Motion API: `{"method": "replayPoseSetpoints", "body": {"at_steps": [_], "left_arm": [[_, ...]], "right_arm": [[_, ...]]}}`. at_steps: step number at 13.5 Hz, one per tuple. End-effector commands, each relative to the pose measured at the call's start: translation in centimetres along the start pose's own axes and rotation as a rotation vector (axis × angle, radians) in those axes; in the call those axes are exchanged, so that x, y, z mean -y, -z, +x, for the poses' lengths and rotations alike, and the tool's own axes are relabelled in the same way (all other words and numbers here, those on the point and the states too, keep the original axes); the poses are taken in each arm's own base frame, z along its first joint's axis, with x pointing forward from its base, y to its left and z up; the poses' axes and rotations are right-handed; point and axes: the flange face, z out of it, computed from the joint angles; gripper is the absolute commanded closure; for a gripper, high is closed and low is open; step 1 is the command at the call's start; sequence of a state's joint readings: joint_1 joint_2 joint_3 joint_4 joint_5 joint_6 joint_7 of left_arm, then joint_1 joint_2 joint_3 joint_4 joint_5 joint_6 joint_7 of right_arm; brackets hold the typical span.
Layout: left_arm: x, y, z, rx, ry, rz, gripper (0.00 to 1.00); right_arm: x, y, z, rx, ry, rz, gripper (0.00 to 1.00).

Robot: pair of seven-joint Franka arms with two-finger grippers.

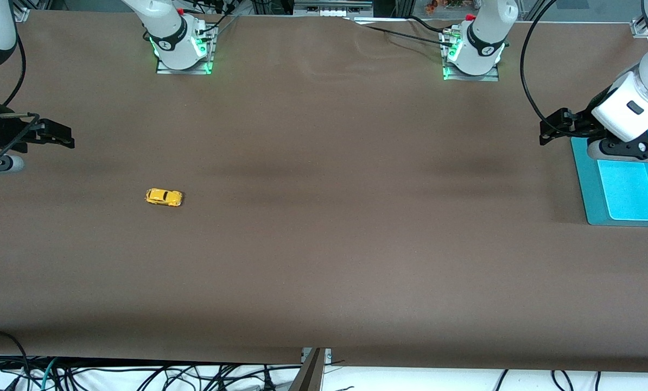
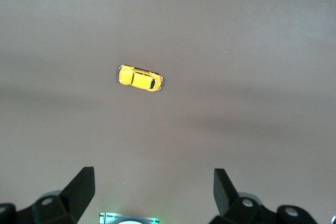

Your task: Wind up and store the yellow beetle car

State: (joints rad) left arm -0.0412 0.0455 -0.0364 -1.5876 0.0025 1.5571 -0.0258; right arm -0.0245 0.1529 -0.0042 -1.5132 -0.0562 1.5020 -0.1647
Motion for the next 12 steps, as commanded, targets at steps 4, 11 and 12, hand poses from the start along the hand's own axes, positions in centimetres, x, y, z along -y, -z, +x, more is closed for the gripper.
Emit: {"method": "replayPoseSetpoints", "body": {"at_steps": [4,11,12], "left_arm": [[-0.06,0.74,0.11,0.003,-0.019,0.021,0.00],[-0.06,0.74,0.11,0.003,-0.019,0.021,0.00],[-0.06,0.74,0.11,0.003,-0.019,0.021,0.00]], "right_arm": [[-0.14,0.12,0.02,0.000,-0.011,-0.008,0.00],[-0.16,0.13,0.04,-0.001,-0.006,-0.010,0.00],[-0.16,0.13,0.04,-0.001,-0.008,-0.010,0.00]]}}
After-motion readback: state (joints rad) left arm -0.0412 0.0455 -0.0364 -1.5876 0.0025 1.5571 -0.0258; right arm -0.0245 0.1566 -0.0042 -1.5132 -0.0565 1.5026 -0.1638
